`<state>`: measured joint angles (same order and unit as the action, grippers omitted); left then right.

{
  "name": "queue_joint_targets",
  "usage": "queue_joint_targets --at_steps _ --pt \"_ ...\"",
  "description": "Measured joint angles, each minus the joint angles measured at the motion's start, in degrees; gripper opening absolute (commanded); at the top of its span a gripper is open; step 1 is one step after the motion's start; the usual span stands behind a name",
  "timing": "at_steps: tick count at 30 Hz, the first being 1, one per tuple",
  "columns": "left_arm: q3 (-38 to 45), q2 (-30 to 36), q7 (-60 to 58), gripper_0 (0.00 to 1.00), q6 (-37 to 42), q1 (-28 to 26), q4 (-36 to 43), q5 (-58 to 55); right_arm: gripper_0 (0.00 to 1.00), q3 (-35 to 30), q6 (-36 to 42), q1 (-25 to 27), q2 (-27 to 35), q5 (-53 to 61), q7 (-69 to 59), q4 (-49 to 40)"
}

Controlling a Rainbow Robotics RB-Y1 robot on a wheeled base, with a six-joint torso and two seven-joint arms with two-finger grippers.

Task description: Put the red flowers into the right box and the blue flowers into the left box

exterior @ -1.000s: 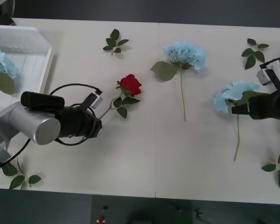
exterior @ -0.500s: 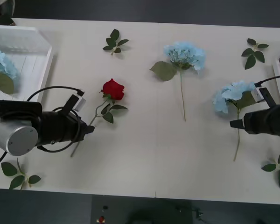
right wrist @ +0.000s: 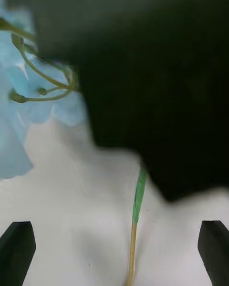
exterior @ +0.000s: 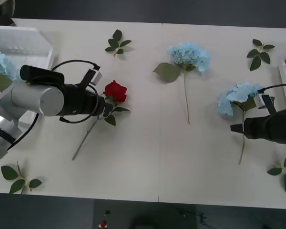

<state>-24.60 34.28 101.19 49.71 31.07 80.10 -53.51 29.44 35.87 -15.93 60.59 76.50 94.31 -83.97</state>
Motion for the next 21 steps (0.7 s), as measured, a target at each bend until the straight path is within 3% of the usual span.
queue_joint_targets --at_steps 5,7,8,9,10,11,12,21 --pt "0.00 -4.46 0.08 1.00 0.00 1.47 -4.26 5.22 1.00 0.00 -0.49 0.00 -0.12 0.00 -0.17 0.08" --pt "0.00 -5.48 0.10 0.88 0.00 1.46 -4.86 6.80 1.00 0.00 -0.49 0.00 -0.12 0.00 -0.26 0.10" --pt "0.00 -5.83 0.11 0.75 0.00 1.46 -5.06 7.52 1.00 0.00 -0.49 0.00 -0.12 0.00 -0.30 0.10" --pt "-0.01 -6.07 0.12 0.52 0.00 1.46 -5.19 8.06 1.00 0.00 -0.49 0.00 -0.12 0.00 -0.34 0.12" --pt "-0.06 -6.20 0.14 0.42 0.00 1.46 -5.21 8.36 1.00 0.00 -0.50 0.00 -0.12 0.00 -0.38 0.12" --pt "-0.21 -6.21 0.16 0.15 0.00 1.46 -5.21 8.50 1.00 0.00 -0.50 0.00 -0.12 0.02 -0.42 0.12" --pt "-0.46 -6.18 0.17 0.01 0.00 1.46 -5.21 8.57 1.00 0.00 -0.50 0.00 -0.12 0.15 -0.47 0.12" --pt "-2.76 -6.15 1.23 0.00 0.00 1.37 -5.22 9.66 1.00 -0.09 -0.51 0.00 0.03 11.76 -0.84 0.23"
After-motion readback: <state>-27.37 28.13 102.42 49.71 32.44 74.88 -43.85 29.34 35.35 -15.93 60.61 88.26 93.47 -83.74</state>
